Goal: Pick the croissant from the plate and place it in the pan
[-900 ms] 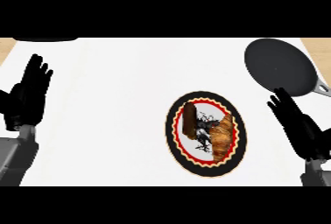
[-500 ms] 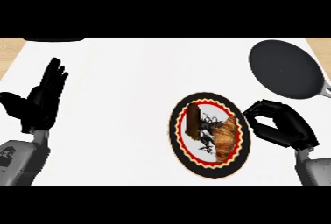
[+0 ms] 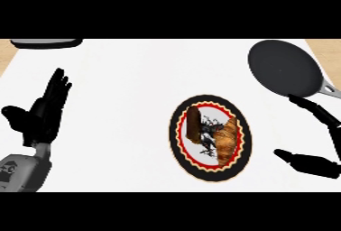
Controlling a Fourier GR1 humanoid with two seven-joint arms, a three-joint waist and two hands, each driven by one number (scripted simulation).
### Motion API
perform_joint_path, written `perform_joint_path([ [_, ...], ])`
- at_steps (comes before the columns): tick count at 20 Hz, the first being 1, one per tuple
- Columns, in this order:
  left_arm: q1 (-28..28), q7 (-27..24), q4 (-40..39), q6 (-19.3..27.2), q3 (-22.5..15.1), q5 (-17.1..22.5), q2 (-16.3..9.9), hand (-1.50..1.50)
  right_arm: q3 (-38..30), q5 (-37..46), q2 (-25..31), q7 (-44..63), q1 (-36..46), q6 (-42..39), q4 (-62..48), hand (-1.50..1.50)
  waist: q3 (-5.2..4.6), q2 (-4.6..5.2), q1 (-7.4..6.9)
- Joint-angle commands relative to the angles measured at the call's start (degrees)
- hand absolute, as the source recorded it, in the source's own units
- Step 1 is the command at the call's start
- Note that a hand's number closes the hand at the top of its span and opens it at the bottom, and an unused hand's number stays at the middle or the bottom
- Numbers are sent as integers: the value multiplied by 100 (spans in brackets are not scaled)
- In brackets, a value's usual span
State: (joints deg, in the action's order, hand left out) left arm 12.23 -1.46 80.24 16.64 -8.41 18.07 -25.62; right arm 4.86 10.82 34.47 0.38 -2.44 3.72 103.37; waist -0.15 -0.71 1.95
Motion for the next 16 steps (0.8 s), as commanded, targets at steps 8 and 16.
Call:
perform_joint_path([
  [8, -136, 116, 387, -34, -117, -132, 106, 0, -355, -629, 1891, 3352, 906, -2186, 1847, -150, -6, 56, -287],
  [16, 470, 194, -190, -337, 82, -212, 259, 0, 793, -468, 1214, 5173, 3254, -2614, 1626, -150, 3, 93, -307],
])
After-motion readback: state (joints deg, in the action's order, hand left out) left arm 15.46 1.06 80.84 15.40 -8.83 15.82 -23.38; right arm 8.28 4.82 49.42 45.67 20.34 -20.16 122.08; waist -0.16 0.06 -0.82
